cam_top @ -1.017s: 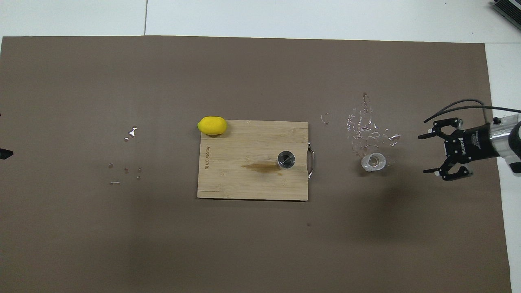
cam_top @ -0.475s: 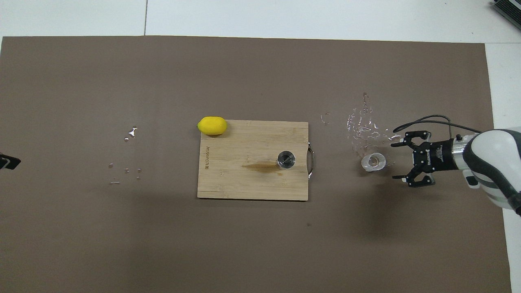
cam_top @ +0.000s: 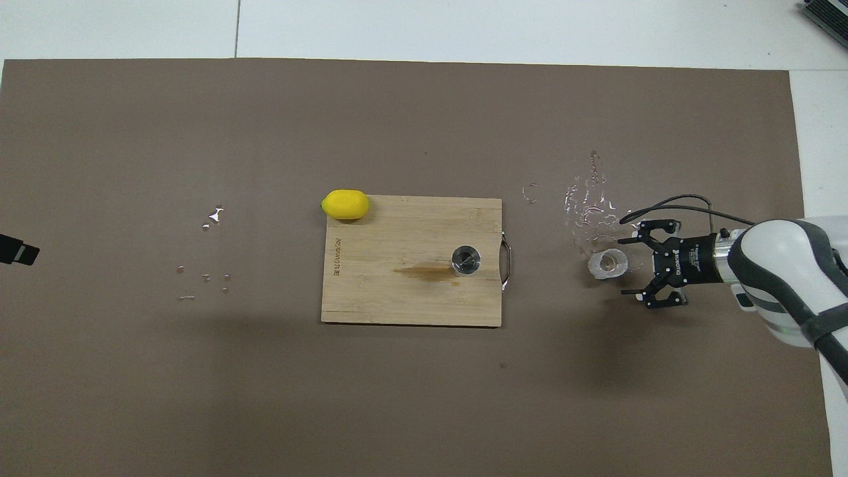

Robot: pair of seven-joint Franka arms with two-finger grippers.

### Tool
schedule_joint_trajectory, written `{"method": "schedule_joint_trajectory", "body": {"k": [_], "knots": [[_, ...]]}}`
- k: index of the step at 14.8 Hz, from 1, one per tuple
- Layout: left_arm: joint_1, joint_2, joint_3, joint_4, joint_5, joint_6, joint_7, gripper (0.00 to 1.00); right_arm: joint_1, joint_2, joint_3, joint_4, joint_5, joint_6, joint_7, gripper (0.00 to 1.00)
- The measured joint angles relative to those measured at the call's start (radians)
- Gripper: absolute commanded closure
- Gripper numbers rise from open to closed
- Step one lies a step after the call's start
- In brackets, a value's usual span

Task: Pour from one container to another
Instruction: 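Close the right gripper around the clear glass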

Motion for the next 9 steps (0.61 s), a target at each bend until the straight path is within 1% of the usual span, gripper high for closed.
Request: {"method": "schedule_joint_trajectory", "body": {"k": [3, 5, 6, 7, 8, 9], "knots": [[0.0, 0.0, 0.0, 0.001, 0.0, 0.019, -0.022, 0.0, 0.018, 0.006, 0.001, -0.021, 0.047, 0.025, -0.041, 0.05], [-0.001, 0.0, 0.0, 0.001, 0.0, 0.059, -0.026, 0.0, 0.021, 0.017, 0.0, -0.025, 0.07, 0.029, -0.065, 0.19], [-0.001, 0.0, 0.0, 0.001, 0.0, 0.072, -0.027, 0.0, 0.021, 0.02, 0.0, -0.025, 0.07, 0.029, -0.07, 0.37], [-0.001, 0.0, 0.0, 0.0, 0.0, 0.074, -0.028, 0.0, 0.022, 0.022, 0.0, -0.025, 0.07, 0.029, -0.071, 0.63], [-0.001, 0.0, 0.0, 0.0, 0.0, 0.074, -0.029, 0.0, 0.022, 0.022, 0.0, -0.024, 0.071, 0.029, -0.071, 0.84], [0.0, 0.0, 0.001, 0.0, 0.0, 0.074, -0.031, 0.0, 0.022, 0.022, 0.0, -0.024, 0.072, 0.029, -0.071, 1.0]]}}
